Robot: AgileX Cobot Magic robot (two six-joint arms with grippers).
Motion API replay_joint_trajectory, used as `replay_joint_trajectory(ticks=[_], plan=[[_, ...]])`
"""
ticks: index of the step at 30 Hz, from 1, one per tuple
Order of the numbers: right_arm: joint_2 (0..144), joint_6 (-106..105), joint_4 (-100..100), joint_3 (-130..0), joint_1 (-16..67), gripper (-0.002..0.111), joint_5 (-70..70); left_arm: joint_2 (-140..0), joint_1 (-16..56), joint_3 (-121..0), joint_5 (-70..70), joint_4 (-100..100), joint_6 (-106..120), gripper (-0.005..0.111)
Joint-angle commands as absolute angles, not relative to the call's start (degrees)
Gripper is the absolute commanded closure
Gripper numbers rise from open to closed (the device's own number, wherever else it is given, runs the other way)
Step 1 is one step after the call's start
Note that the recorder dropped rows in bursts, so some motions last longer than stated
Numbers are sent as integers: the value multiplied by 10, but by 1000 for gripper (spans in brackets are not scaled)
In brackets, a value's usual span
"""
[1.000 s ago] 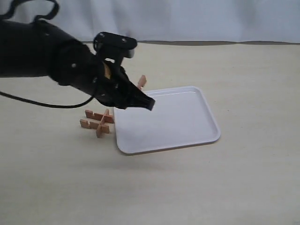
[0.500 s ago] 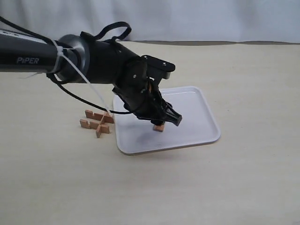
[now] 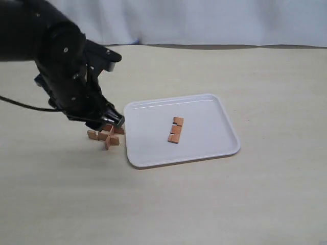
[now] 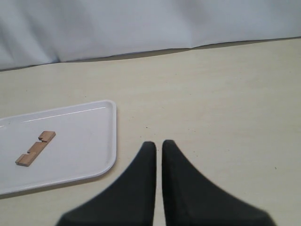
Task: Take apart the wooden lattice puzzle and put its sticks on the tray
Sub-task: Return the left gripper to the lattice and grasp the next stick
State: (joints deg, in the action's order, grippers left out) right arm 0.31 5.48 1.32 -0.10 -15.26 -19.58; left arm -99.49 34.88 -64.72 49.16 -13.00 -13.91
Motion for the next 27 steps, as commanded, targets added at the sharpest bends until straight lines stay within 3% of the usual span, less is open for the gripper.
replay_joint_trajectory(ticks=[1, 8, 14, 27], plan=[[0, 52, 10, 0, -152, 104, -196, -989, 346, -560, 367, -118, -182, 49], [0, 52, 10, 0, -152, 104, -196, -994, 346, -479, 174, -113, -243, 52], [0, 52, 10, 0, -152, 104, -196, -1038, 346, -475, 164, -120, -243, 68], [0, 52, 10, 0, -152, 104, -196, -1065, 345, -475, 120, -133, -244, 68]])
